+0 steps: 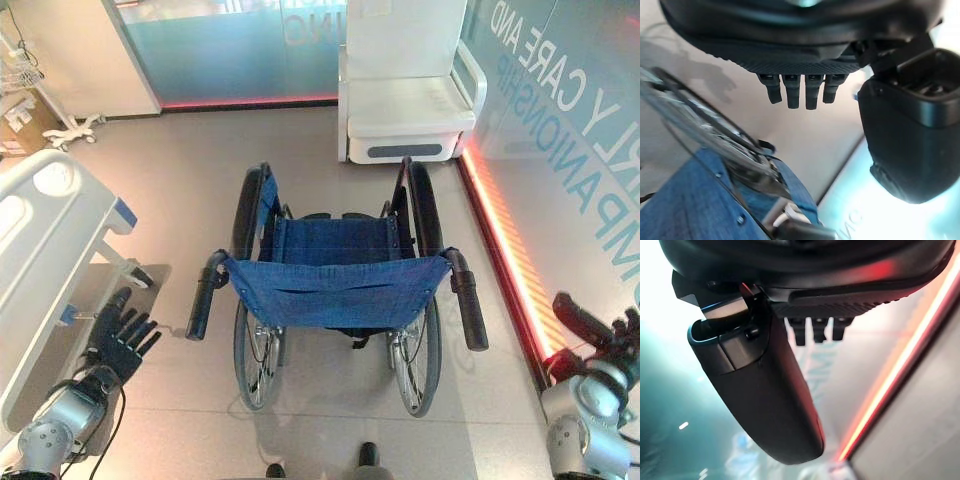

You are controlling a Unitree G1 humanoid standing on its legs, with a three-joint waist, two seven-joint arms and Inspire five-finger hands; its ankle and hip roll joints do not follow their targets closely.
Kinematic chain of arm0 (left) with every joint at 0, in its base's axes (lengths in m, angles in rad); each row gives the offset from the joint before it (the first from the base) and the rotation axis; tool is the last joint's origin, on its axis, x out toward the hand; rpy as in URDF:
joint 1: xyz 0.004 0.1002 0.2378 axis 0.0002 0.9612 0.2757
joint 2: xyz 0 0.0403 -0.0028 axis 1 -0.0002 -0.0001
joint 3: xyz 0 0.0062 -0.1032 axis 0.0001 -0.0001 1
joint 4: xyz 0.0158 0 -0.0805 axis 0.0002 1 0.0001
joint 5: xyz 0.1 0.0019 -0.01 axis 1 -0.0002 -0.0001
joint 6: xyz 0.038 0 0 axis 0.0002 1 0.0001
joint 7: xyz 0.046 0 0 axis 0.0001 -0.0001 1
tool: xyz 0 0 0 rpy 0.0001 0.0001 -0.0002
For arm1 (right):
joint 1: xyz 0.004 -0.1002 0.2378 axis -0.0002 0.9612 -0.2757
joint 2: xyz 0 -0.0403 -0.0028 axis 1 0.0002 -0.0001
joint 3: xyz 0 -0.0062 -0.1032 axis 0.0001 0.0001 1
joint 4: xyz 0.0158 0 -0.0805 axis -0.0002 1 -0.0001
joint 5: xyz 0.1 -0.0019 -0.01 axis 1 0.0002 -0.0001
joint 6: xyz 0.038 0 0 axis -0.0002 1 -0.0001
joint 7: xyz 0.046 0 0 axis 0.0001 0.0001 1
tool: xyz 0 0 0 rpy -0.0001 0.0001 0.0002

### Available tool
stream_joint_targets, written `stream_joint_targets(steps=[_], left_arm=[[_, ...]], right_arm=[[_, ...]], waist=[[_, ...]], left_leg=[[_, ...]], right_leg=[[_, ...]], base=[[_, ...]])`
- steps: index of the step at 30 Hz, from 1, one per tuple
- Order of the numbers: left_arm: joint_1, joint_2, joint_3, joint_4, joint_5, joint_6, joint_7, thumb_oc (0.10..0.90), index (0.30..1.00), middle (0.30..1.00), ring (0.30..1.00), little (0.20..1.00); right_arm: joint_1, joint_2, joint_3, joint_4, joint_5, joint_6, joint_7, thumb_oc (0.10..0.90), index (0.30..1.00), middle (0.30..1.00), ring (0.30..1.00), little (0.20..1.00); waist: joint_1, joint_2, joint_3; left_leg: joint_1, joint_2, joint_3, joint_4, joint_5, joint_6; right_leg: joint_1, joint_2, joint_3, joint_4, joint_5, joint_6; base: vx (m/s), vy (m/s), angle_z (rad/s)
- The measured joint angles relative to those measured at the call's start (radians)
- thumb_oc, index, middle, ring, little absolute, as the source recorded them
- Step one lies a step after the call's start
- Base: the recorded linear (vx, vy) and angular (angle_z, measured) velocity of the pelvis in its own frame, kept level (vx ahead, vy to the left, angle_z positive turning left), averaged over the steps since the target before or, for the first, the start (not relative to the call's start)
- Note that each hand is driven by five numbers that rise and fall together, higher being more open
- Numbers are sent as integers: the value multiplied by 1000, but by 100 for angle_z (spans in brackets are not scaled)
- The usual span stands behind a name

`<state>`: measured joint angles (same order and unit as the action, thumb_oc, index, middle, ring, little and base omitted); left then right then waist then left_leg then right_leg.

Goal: Push the wheelchair next to the bed

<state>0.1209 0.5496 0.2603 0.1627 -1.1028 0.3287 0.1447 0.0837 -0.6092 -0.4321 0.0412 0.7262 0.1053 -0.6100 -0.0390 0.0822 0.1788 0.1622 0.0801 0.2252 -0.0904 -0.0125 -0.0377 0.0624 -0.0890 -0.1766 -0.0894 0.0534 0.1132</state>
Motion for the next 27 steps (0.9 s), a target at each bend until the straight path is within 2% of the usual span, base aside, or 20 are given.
stream_joint_targets(steps=[8,11,17,22,27], left_arm=[[-6,132,34,-224,11,54,-68,800,900,900,900,900],[-6,160,42,-292,11,93,-113,800,900,900,900,900],[4,182,26,-401,11,173,-198,800,900,900,900,900],[5,258,23,-401,10,195,-205,800,900,900,900,900],[5,368,20,-429,22,229,-255,800,900,900,900,900]], right_arm=[[-22,-62,11,-169,-51,79,14,800,900,900,900,900],[-20,-90,11,-203,-46,111,63,800,900,900,900,900],[-5,-90,23,-246,91,196,180,800,900,900,900,900],[14,-101,33,-246,115,199,197,800,900,900,900,900],[41,-212,46,-301,150,216,198,800,900,900,900,900]], waist=[[8,10,11],[9,9,12],[7,-6,35],[5,-16,42],[4,-20,45]], left_leg=[[-11,-2,1,0,0,0],[-22,-2,2,0,0,0],[-23,-2,3,0,0,0],[-25,-2,3,0,0,0],[-35,-2,7,0,0,0]], right_leg=[[-11,0,-1,0,1,1],[-22,1,-2,1,1,1],[-22,1,-4,1,1,1],[-25,2,-5,1,1,1],[-37,1,-2,1,3,0]], base=[[-4,-3,0],[0,0,0],[-2,-6,0],[0,0,0],[-23,-9,-2]])
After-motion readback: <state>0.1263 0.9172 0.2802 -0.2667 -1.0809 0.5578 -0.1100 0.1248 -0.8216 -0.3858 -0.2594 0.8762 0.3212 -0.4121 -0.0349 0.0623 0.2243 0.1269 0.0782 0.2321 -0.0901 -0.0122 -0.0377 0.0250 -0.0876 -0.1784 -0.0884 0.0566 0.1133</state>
